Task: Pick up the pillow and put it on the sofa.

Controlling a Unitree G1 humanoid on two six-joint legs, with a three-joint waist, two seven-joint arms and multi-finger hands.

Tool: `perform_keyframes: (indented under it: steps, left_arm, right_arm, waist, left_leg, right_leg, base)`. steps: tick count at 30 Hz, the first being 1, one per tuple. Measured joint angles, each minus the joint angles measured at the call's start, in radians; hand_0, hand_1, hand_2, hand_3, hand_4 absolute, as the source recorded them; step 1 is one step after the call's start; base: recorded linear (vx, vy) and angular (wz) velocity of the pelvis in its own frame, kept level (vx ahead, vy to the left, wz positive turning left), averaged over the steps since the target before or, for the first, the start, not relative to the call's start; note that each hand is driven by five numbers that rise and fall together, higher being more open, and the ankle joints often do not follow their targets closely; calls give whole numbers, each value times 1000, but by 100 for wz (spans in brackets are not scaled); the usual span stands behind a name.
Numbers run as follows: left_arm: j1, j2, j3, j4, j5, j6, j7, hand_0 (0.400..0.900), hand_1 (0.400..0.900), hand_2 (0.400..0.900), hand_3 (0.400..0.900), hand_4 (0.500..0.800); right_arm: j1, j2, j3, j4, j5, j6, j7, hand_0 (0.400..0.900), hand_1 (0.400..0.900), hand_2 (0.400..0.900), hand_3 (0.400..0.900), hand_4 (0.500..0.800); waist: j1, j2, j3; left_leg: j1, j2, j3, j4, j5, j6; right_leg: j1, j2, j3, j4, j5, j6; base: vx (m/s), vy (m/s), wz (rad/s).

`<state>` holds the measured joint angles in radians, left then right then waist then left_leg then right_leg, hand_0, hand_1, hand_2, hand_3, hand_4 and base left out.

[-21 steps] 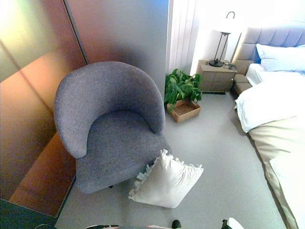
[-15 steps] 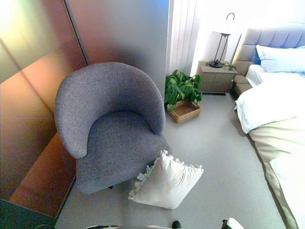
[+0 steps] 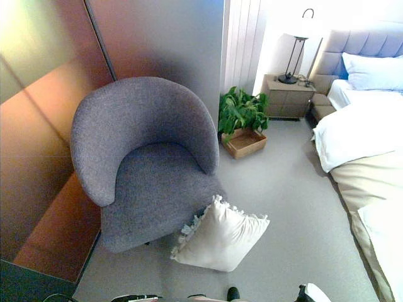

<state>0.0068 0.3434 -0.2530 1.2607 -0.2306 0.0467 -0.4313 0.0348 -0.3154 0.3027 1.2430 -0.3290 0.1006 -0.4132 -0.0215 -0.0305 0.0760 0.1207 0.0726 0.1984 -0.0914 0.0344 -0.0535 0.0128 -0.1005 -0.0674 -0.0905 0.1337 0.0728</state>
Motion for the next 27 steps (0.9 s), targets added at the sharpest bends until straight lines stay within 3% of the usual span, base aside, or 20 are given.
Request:
perform_keyframes:
  steps: [7, 21, 27]
  left_arm:
    - [-35, 3, 0, -21, -3, 8, -13, 900, 900, 900, 900, 800]
    - [-229, 21, -1, -60, -85, 23, -14, 900, 900, 900, 900, 800]
    - [-291, 21, -1, -60, -140, 19, -3, 900, 900, 900, 900, 800]
  right_arm:
    - [-63, -46, 4, -29, 0, -4, -22, 900, 900, 900, 900, 800]
    - [-430, -220, 43, -108, 37, -48, -53, 900, 900, 900, 900, 800]
    - [-576, -249, 66, -117, 83, -50, -52, 900, 900, 900, 900, 800]
  waist:
    - [1, 20, 41]
    - [26, 41, 296]
    - [31, 54, 371]
  left_leg:
    - [-61, 1, -8, 1, 10, -3]
    - [-241, -2, -33, 12, 60, -11]
    - [-311, -3, -38, 12, 73, -10]
  right_leg:
    - [-51, -3, -27, 1, 6, 1]
    - [-223, 0, -47, 5, 52, -21]
    - [-292, -1, -50, 6, 62, -25]
  base:
    - [-89, -38, 8]
    - [-106, -4, 4]
    - [-90, 54, 1]
